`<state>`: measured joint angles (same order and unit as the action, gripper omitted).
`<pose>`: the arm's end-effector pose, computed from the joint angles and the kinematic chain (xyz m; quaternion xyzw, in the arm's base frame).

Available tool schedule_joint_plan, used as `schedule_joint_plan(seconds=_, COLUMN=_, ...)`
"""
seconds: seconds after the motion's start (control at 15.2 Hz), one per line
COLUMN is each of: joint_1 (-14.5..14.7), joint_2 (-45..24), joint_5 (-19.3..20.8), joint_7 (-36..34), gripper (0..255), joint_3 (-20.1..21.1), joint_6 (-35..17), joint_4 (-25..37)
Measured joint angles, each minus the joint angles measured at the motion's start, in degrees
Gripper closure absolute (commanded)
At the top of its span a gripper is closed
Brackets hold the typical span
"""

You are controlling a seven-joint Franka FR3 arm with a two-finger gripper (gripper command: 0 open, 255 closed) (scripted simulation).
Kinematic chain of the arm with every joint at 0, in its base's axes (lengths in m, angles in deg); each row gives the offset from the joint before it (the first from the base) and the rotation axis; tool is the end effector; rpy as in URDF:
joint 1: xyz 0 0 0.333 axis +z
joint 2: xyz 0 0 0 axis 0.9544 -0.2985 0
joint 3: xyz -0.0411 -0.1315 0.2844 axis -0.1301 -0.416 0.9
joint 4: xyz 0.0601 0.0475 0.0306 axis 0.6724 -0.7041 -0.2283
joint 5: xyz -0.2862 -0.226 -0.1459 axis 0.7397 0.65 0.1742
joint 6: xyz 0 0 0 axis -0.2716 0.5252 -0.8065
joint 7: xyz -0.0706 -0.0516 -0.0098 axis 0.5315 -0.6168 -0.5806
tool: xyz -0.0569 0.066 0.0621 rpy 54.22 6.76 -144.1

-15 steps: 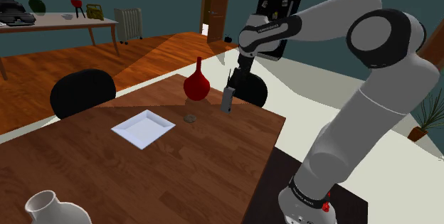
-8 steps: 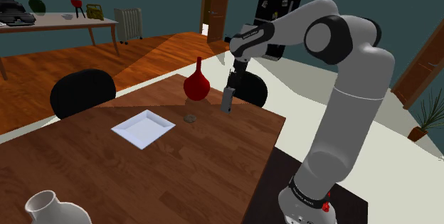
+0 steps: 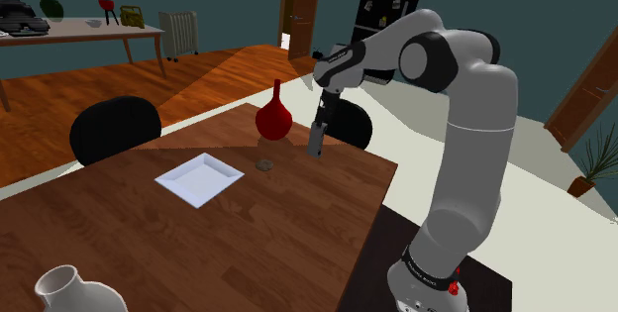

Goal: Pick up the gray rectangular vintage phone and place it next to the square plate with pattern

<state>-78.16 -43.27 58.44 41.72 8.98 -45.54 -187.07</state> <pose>0.5581 -0.2781 0.3576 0.9960 0.0799 0.0371 0.0117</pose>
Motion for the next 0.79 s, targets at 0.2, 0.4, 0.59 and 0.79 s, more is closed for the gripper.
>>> schedule_joint_plan(seconds=0.2, joint_1=-0.2, joint_2=-1.3, joint_5=-0.8, joint_7=0.5, gripper=0, joint_3=0.3, joint_6=-1.7, joint_4=-0.5)
schedule_joint_plan(seconds=0.4, joint_1=-0.3, joint_2=-1.7, joint_5=-0.9, joint_7=0.6, gripper=0, joint_3=0.4, joint_6=-2.0, joint_4=-0.5)
schedule_joint_plan(seconds=0.59, joint_1=-0.3, joint_2=-1.7, joint_5=-1.0, joint_7=0.6, gripper=0, joint_3=0.4, joint_6=-2.1, joint_4=-0.4)
schedule_joint_plan(seconds=0.79, joint_1=-0.3, joint_2=-1.7, joint_5=-1.0, joint_7=0.6, gripper=255, joint_3=0.4, joint_6=-2.1, joint_4=-0.4)
